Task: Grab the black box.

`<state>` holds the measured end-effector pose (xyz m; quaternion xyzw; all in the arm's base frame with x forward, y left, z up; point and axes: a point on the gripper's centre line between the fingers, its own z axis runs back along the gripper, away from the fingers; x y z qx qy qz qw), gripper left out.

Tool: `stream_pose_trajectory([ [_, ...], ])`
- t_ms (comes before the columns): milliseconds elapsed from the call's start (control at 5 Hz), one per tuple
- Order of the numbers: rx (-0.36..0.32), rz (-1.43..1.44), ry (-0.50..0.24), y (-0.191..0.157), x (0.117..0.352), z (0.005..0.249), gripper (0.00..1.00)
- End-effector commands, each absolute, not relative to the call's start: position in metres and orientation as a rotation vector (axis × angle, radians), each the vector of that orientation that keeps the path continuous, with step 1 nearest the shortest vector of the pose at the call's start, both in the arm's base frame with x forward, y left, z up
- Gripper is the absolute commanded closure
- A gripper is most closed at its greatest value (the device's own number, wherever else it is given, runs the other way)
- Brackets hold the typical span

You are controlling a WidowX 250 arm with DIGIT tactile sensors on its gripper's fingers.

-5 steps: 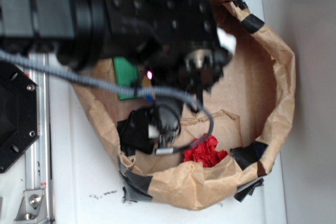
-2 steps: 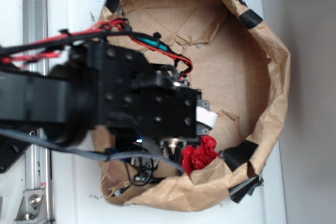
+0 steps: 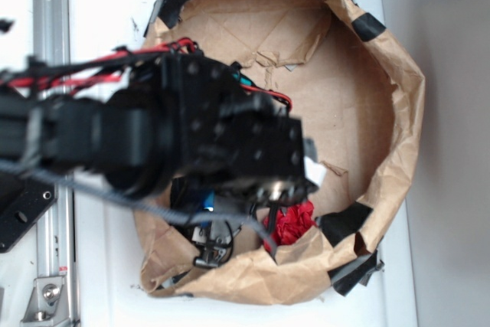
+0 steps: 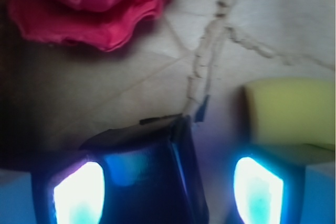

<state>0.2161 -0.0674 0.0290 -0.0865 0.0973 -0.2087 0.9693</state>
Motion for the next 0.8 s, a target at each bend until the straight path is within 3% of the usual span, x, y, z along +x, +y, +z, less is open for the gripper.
stream_pose_trajectory([
  [0,-0.303,-0.59,0.224,-0.101,0.186,0.023,0.0],
  [200,-0.256,-0.618,0.228,-0.113,0.18,0.015,0.0],
  [400,-0.197,-0.589,0.234,-0.103,0.188,-0.006,0.0],
  [600,-0.18,-0.513,0.217,-0.086,0.204,-0.01,1.0],
])
